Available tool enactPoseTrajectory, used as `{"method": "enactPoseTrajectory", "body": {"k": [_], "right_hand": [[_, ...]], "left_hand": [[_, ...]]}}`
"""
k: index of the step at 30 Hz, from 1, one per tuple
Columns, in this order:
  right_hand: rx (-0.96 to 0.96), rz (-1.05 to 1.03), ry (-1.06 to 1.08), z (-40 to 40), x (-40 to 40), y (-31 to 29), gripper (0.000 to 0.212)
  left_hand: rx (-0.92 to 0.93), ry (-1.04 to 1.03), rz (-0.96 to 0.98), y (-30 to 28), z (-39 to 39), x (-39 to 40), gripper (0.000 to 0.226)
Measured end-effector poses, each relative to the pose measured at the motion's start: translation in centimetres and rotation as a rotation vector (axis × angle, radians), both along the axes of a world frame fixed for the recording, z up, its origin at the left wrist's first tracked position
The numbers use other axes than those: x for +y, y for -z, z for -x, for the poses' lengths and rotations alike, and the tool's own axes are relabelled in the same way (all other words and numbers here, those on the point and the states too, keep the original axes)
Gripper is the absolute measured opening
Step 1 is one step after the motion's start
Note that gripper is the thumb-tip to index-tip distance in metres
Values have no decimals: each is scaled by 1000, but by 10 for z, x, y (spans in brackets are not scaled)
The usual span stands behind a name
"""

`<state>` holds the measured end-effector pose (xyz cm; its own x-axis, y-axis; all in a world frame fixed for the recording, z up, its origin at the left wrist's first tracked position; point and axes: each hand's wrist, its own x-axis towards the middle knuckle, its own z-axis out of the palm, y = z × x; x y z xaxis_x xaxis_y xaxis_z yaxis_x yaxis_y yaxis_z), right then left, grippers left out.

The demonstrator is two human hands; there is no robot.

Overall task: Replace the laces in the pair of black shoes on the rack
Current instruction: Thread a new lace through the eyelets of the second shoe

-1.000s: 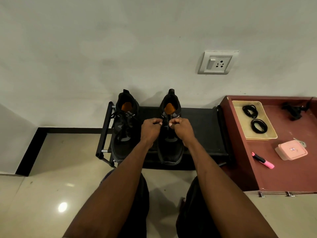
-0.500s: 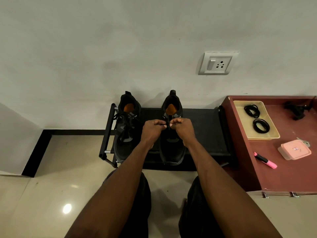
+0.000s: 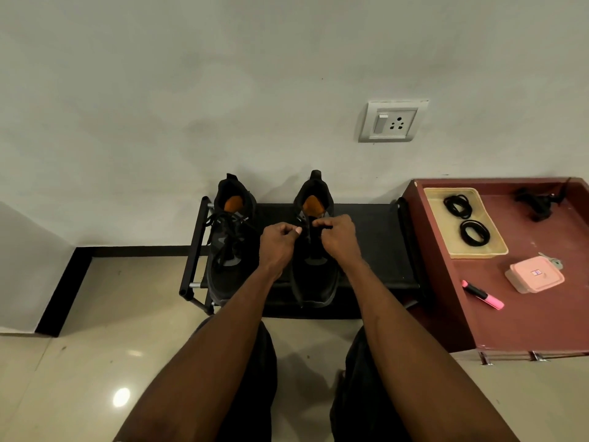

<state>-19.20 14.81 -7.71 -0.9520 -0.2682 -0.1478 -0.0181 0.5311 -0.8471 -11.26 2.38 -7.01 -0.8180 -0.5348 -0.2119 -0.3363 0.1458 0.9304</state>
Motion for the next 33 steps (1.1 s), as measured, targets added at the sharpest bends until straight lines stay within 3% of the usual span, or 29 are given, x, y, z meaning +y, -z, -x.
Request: {"method": "enactPoseTrajectory", "body": {"k": [3,6,9,14,17,19,22,25,26,29,31,33], "right_hand": [[70,-81,-69,6,3,17,55],[71,-97,-99,8,7,19,56],[45,-59,-109,13,12,23,59],[1,-19,-79,10,11,17,61],[43,24,-120,7,11,18,61],[61,36,-131,7,12,22,60],[35,13,-108,8,10,21,62],[6,-22,-95,10,8,21,62],[1,-23,-100,10,8,21,60],[15,-47,-120,10,10,24,59],[32,-33,-137,12,9,29,62],[37,-24,-137,14,10,34,62]], "left_hand": [[9,-68,-17,-4,1,0,12],[92,-182,-351,-30,1,-2,9],[283,-205,-639,-76,7,-10,9],[725,-100,-933,-177,18,-25,15],[917,3,-1018,-227,19,-28,18],[955,7,-943,-241,18,-30,18],[891,-66,-754,-227,16,-30,16],[768,-135,-878,-178,16,-33,6],[654,-185,-836,-157,17,-33,9],[94,-185,-272,-95,14,-28,39],[-69,-11,-5,-65,7,-21,47],[-192,193,121,-38,3,-18,41]]}}
